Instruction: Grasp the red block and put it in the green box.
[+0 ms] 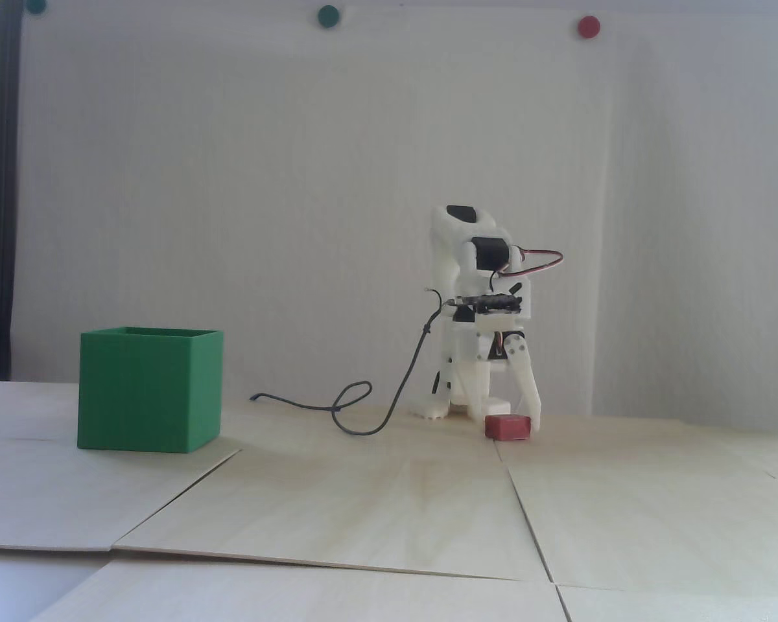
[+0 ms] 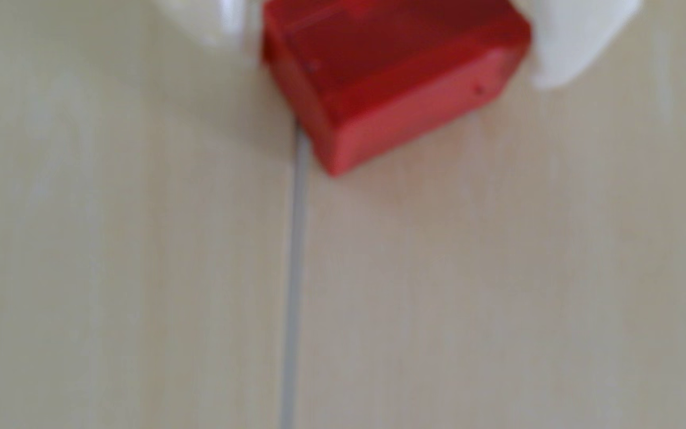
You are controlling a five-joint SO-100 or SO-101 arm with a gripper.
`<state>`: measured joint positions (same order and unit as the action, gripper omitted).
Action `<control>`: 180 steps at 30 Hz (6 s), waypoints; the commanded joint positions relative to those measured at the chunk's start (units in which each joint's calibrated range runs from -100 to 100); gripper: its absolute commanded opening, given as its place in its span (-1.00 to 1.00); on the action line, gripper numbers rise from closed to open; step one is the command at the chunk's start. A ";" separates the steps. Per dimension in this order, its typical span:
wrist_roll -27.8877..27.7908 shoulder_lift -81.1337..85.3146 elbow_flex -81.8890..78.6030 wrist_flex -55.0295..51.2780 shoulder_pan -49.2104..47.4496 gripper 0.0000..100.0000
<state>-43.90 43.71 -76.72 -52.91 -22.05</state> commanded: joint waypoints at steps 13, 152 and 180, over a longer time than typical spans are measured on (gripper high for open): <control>5.01 1.41 35.82 -24.24 12.52 -0.95; -7.48 -2.22 47.71 -30.90 17.99 -0.95; -8.99 29.05 -21.41 15.90 15.65 -0.95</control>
<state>-52.48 72.19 -97.14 -36.86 -4.78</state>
